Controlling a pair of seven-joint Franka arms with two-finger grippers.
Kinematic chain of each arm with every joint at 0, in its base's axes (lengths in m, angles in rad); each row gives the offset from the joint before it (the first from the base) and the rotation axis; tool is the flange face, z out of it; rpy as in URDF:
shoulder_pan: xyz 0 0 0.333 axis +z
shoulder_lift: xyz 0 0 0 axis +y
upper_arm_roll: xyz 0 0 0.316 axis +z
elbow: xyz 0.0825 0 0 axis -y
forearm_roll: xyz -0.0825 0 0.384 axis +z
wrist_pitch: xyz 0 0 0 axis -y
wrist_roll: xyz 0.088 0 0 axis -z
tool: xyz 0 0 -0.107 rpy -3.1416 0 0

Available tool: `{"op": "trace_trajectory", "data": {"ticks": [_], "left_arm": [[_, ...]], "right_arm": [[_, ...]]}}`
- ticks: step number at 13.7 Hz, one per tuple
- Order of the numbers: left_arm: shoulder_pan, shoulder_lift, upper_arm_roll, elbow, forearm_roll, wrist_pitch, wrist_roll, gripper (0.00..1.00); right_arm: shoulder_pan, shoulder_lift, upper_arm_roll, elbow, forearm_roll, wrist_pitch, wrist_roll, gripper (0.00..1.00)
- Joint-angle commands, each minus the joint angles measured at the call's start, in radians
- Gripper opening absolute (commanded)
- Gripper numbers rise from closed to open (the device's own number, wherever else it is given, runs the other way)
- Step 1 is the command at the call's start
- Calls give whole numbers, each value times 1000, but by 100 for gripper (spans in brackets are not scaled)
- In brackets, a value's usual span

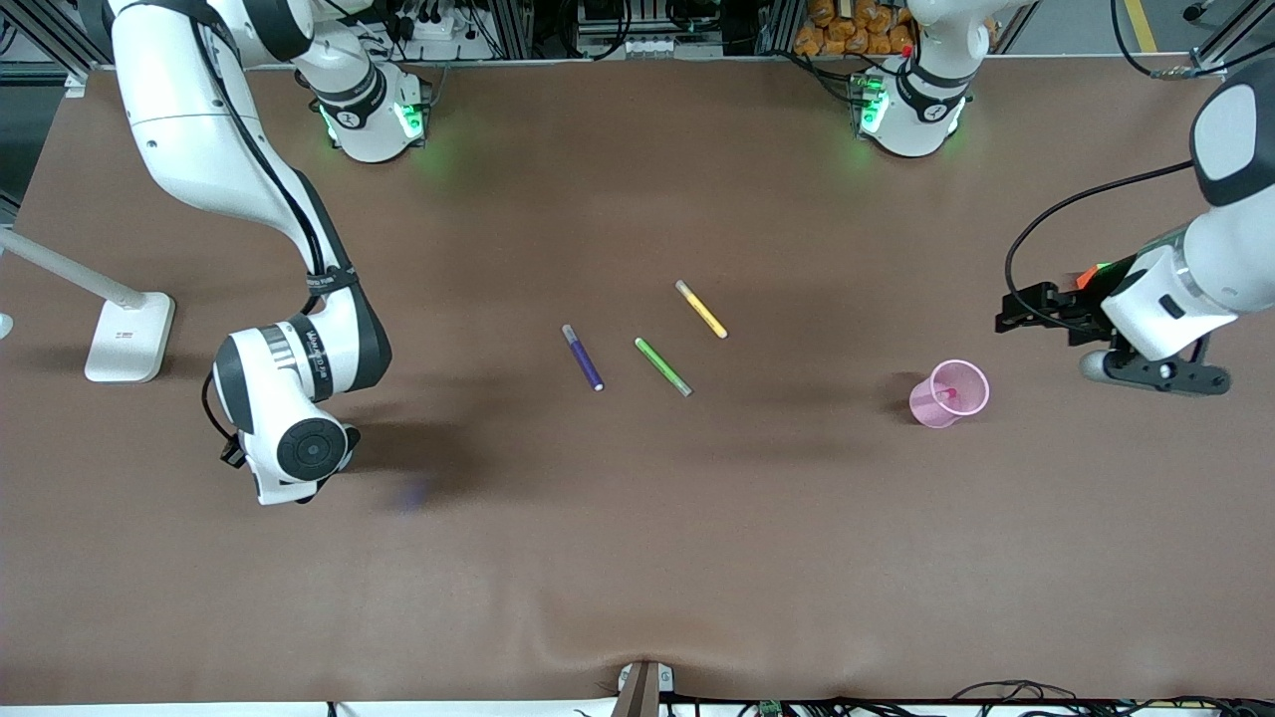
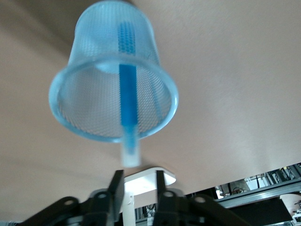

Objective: Place pink and blue markers in matching cups
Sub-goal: 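Lower the blue marker into the blue cup with the right gripper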

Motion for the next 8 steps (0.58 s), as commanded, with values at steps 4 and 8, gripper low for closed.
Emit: {"op": "trace_trajectory", "data": {"ticks": [4, 8], "left_arm": [[5, -66, -28, 16, 44, -55, -163, 100], [8, -58, -22, 55, 102, -82, -147, 100]], "right_arm": [[4, -15, 8, 30, 3, 1, 10, 100], [-19, -22, 1, 142, 184, -8, 14, 100]]}}
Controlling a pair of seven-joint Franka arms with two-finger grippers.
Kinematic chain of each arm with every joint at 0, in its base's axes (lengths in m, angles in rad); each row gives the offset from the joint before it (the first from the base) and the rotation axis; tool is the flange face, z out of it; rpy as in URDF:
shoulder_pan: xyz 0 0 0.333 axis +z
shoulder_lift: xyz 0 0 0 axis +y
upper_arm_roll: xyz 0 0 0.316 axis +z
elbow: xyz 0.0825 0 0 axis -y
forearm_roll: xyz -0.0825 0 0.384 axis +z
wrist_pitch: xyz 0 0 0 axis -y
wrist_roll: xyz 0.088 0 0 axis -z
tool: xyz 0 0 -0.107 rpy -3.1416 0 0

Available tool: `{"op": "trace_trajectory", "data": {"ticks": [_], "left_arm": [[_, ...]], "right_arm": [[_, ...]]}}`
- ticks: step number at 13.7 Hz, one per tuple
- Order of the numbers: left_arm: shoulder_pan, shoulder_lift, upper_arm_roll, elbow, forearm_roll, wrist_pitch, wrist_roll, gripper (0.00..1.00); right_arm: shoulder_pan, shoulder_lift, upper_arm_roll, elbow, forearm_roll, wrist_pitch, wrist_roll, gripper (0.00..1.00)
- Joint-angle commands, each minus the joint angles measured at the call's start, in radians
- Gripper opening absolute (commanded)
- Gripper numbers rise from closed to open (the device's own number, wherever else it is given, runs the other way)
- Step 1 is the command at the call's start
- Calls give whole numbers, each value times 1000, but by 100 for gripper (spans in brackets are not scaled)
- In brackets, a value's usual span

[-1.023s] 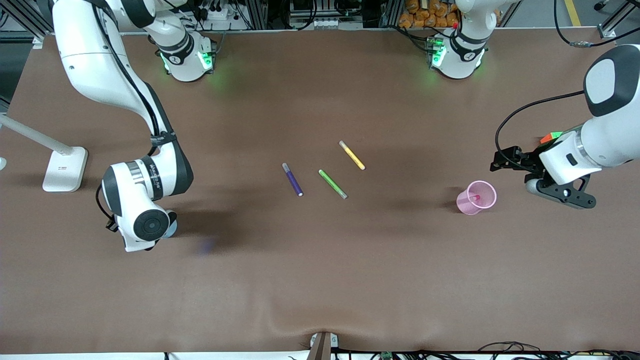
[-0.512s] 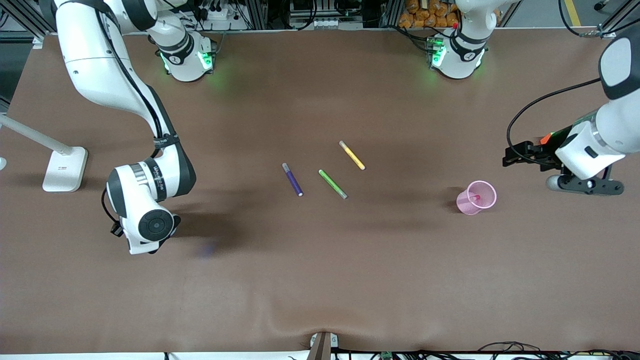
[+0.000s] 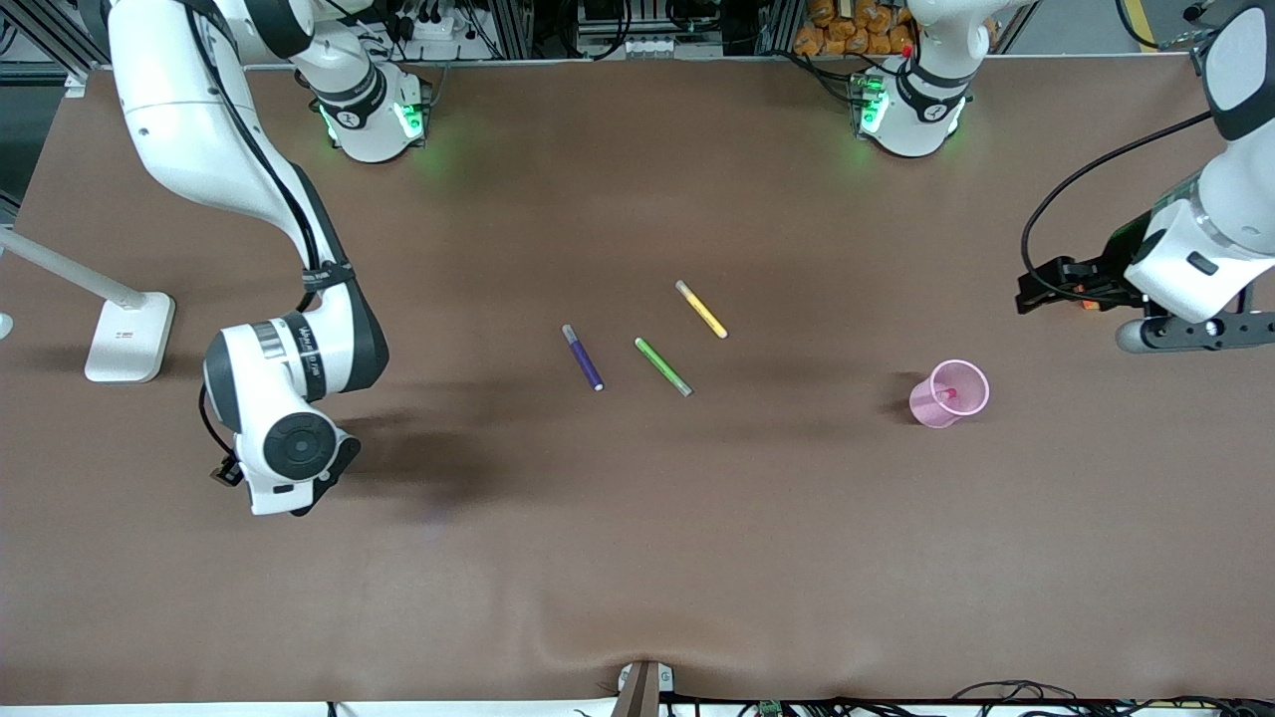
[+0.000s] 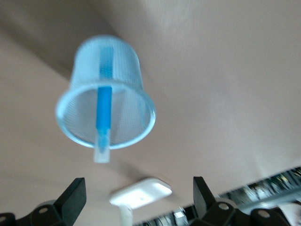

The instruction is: Place pink and blue markers in matching cups

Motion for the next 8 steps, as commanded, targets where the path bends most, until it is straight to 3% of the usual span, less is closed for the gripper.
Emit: {"op": "trace_trajectory", "data": {"ticks": [1, 5, 8], "left_arm": [[13, -1, 2, 36, 41, -37, -6, 100], [38, 2, 6, 77, 31, -46, -4, 100], [56, -4, 8, 87, 25, -52, -4, 100]], "right_arm": [[-38, -20, 3, 78, 147, -18, 12, 100], [-96, -154, 3, 80, 389, -7, 140, 100], [-107, -265, 3, 66, 432, -11, 141, 100]]}}
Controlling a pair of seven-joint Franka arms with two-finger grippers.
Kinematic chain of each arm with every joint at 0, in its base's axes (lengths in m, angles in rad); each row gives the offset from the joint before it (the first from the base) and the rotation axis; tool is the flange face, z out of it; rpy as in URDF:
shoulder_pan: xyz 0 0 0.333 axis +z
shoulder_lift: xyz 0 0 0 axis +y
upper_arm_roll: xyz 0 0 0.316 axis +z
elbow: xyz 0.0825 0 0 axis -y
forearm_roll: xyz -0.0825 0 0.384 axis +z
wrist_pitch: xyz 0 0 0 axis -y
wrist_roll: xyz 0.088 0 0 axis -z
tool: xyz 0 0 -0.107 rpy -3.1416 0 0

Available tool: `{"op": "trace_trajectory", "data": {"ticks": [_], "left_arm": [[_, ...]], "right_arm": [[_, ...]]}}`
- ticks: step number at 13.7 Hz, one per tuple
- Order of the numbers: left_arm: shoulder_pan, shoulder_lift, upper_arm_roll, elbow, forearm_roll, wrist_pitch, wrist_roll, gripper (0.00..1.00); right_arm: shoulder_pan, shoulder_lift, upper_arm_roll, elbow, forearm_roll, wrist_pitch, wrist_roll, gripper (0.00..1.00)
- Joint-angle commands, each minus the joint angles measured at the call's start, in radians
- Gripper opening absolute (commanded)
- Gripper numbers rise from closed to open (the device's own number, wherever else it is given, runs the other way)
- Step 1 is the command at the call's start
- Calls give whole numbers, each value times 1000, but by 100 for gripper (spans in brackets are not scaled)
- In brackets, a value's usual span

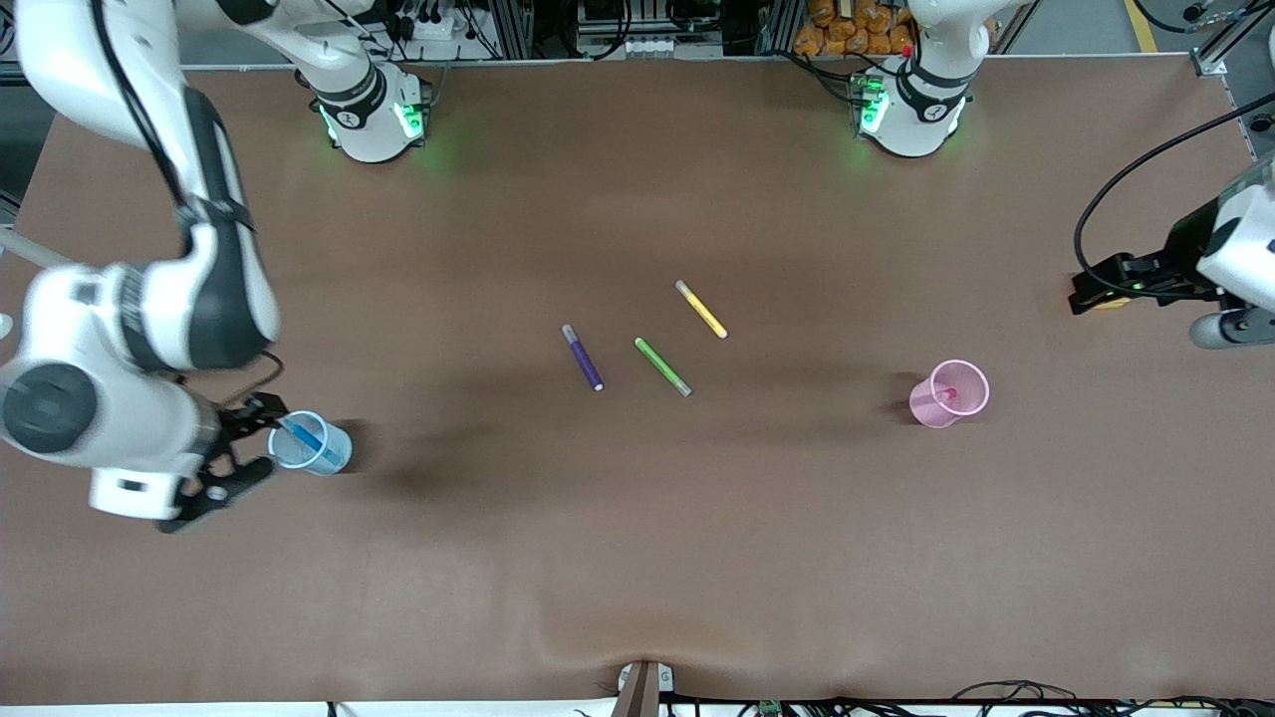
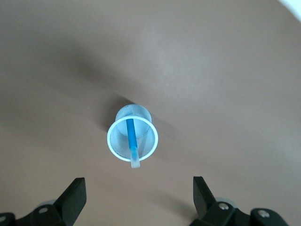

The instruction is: Place pink and blue markers in matching cups

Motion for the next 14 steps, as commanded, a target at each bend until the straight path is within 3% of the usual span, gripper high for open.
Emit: {"op": "trace_trajectory", "data": {"ticks": [1, 5, 8, 14], "left_arm": [[12, -6, -5, 27, 2, -39, -3, 100], [11, -13, -17, 33, 3, -84, -3, 100], [16, -64, -5, 33, 0, -93, -1, 100], [16, -87, -10, 28, -4, -133, -18, 100]], "right_arm": [[-22, -138, 15, -61, 61, -14, 26, 100], [-55, -361, 20, -251, 64, -8, 189, 100], [-118, -488, 18, -387, 134, -6, 283, 100], [-137, -587, 27, -405, 133, -147, 501, 100]]}}
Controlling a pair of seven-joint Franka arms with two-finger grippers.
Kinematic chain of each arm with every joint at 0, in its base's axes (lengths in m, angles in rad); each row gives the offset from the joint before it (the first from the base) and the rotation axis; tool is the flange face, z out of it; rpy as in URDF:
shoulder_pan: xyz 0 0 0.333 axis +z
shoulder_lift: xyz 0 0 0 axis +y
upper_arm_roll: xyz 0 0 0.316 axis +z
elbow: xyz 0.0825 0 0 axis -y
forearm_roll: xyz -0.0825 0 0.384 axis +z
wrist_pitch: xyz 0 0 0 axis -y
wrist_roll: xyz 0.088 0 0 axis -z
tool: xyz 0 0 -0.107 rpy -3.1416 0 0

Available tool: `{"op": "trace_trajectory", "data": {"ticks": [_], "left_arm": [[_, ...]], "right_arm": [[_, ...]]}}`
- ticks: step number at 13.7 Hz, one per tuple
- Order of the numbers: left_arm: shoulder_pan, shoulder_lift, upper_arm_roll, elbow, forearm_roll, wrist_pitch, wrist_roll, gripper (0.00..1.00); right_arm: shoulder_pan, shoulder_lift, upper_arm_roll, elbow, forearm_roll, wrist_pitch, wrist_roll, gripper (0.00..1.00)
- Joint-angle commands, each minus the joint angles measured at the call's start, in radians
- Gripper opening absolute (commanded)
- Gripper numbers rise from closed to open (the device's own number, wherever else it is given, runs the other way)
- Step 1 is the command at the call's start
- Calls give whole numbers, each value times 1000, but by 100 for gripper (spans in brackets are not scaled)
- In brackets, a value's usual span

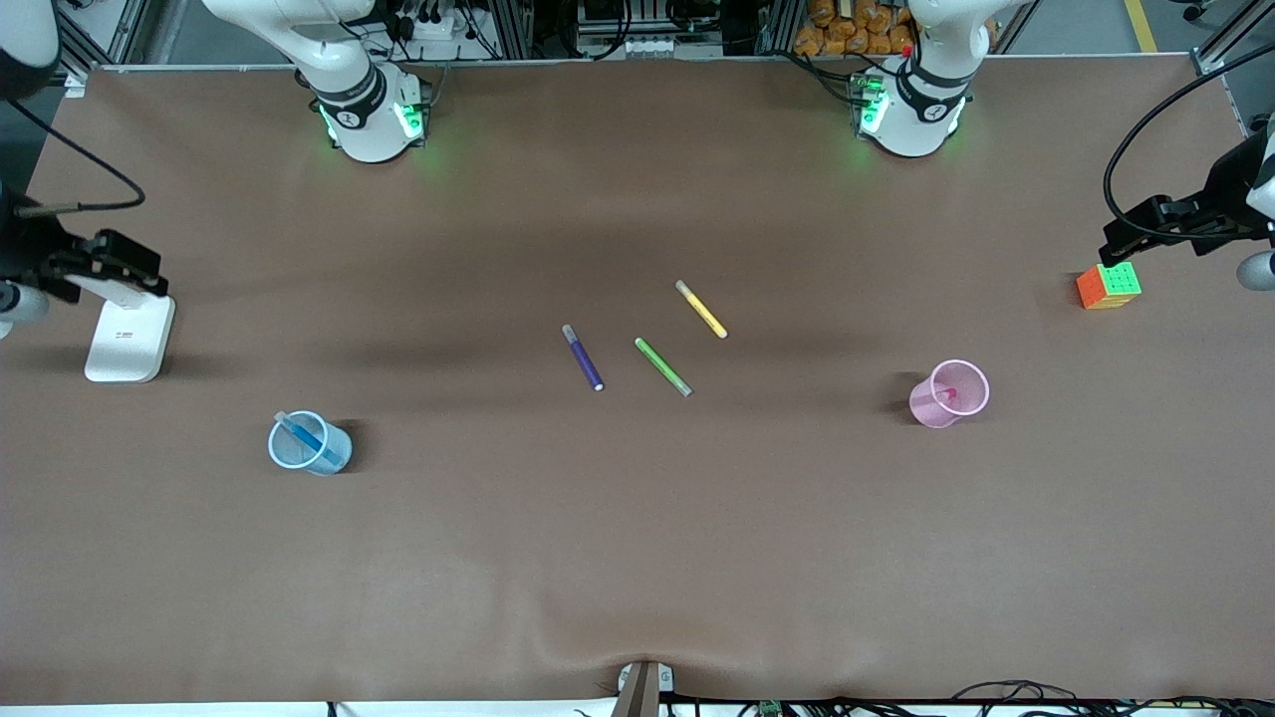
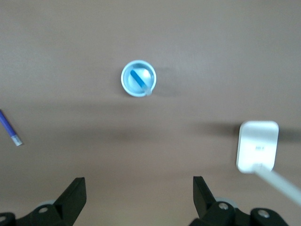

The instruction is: Place pink and blue markers in matching cups

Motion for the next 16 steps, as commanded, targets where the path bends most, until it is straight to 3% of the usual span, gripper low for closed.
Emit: {"op": "trace_trajectory", "data": {"ticks": [1, 6, 9, 12, 16], "left_arm": [[8, -18, -9, -5, -4, -16, -13, 100], [-25, -55, 17, -37, -7, -18, -18, 100], [-145, -63, 146, -73, -7, -11, -15, 100], [-304, -93, 317, -100, -17, -5, -5, 100], [-440, -170, 445, -213, -20, 37, -4, 100]], "right_arm": [[-42, -60, 21, -38, 18, -37, 62, 100], [-56, -68, 15, -31, 19, -72, 126, 100], [-56, -65, 13, -5, 36, -45, 120, 100], [-55, -65, 13, 3, 35, -14, 80, 100], [-52, -61, 15, 2, 35, -13, 79, 100]]}}
